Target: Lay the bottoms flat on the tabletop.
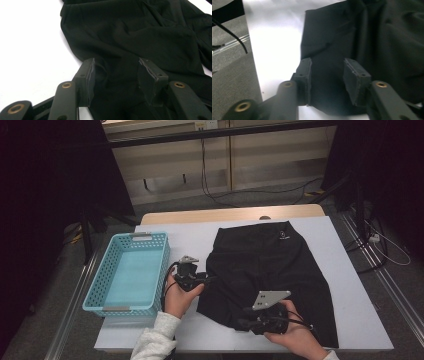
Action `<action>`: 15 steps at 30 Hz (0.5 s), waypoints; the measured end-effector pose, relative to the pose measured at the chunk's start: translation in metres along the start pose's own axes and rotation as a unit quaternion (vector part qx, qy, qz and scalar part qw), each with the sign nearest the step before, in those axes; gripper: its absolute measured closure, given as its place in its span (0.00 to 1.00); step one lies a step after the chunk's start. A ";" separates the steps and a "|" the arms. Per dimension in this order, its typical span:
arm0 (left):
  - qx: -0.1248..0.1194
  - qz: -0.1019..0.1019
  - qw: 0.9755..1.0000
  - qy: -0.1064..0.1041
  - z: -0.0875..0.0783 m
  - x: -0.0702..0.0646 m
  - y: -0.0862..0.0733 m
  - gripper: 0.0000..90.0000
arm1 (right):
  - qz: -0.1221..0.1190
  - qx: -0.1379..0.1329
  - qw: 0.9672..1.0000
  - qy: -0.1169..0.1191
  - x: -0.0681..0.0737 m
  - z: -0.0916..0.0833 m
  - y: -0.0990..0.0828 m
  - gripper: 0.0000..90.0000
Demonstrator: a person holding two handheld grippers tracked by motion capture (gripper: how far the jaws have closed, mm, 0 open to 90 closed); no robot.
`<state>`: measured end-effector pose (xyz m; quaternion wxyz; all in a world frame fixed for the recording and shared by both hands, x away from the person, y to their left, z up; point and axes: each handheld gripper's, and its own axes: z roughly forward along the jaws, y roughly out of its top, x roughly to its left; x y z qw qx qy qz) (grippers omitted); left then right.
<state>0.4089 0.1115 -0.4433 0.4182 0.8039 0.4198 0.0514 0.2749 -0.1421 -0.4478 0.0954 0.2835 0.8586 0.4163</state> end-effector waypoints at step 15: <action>0.008 0.006 1.000 -0.022 -0.008 -0.004 -0.005 0.58 | 0.029 -0.001 1.000 -0.003 -0.018 0.000 -0.006 1.00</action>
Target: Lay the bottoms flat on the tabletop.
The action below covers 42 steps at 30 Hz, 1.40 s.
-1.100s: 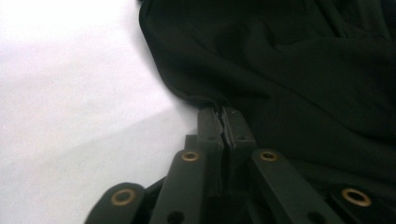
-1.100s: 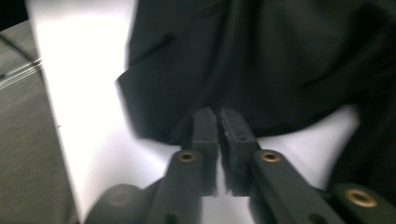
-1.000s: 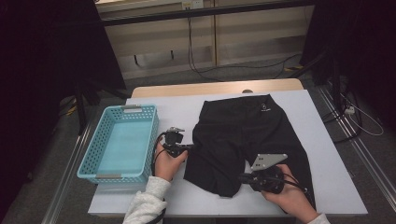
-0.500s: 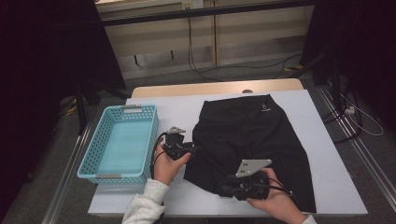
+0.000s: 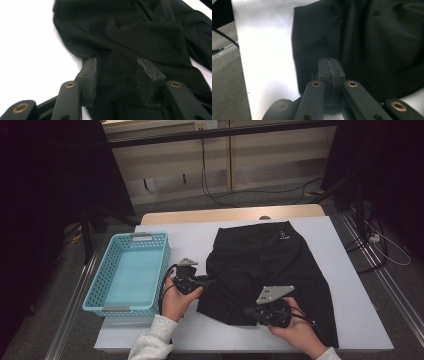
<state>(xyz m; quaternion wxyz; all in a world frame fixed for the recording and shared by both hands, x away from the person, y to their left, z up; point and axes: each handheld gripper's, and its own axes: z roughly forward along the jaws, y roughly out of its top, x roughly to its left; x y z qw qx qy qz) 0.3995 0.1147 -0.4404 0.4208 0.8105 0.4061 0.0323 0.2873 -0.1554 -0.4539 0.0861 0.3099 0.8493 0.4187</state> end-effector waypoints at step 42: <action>0.048 -0.006 0.998 -0.043 -0.021 -0.004 -0.012 1.00 | 0.030 -0.022 0.999 -0.025 -0.020 -0.012 -0.005 0.98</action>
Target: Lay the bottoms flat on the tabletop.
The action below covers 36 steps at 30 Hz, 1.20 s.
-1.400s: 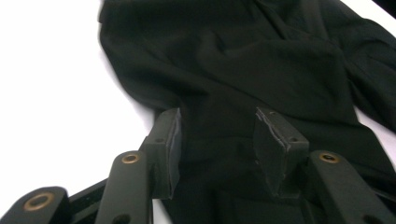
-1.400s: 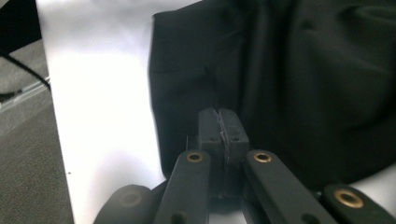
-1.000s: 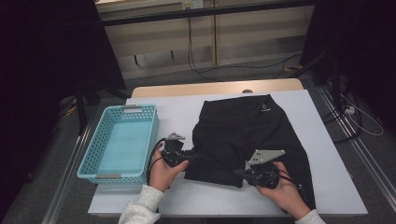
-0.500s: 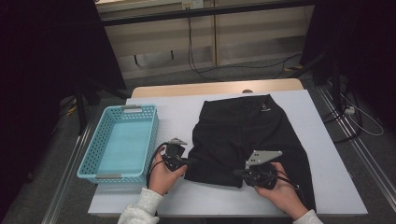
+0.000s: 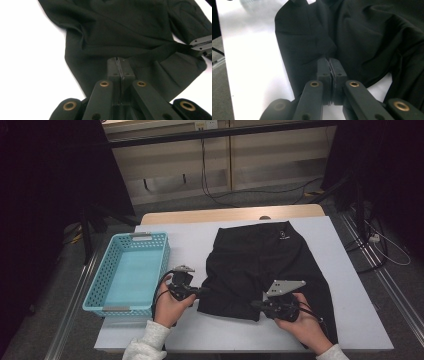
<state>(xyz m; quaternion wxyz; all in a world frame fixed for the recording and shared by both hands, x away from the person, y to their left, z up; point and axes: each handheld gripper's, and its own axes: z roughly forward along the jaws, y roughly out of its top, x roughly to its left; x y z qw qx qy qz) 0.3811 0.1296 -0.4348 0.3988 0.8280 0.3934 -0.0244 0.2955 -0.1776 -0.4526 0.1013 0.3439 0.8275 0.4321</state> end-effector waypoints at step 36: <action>0.028 0.003 0.999 0.014 0.018 -0.006 -0.017 0.94 | -0.008 -0.017 1.000 -0.013 0.004 0.013 0.014 0.70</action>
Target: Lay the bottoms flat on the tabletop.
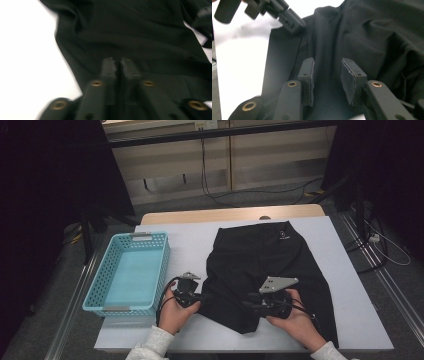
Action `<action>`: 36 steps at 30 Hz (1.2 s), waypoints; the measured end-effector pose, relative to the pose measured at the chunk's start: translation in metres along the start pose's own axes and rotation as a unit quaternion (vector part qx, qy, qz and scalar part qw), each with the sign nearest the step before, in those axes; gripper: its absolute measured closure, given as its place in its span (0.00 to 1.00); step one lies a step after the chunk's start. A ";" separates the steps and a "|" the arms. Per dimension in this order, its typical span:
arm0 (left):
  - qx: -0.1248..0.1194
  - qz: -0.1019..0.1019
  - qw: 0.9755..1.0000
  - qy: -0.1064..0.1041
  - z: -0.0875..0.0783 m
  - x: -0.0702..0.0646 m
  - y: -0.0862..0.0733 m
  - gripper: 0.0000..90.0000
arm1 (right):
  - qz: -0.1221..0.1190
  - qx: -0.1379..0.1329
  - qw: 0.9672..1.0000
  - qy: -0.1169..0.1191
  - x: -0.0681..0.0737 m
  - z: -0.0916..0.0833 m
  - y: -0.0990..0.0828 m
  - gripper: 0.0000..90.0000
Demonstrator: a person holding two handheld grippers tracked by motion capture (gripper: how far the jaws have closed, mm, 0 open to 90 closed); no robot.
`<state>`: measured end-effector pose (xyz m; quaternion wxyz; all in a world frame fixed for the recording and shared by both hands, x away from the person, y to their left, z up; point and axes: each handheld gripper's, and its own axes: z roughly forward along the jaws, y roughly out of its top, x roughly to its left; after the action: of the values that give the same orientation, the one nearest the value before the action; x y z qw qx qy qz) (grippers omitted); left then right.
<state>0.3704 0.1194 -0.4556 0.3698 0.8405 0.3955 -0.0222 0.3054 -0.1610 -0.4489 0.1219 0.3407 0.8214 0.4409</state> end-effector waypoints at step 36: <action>-0.050 -0.010 0.998 -0.043 -0.043 -0.001 0.003 0.83 | -0.072 0.043 0.989 0.121 0.047 0.060 0.010 0.94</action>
<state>0.3609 0.1450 -0.4228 0.4282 0.8151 0.3878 -0.0424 0.3048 -0.0873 -0.4713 0.0389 0.2295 0.8707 0.4332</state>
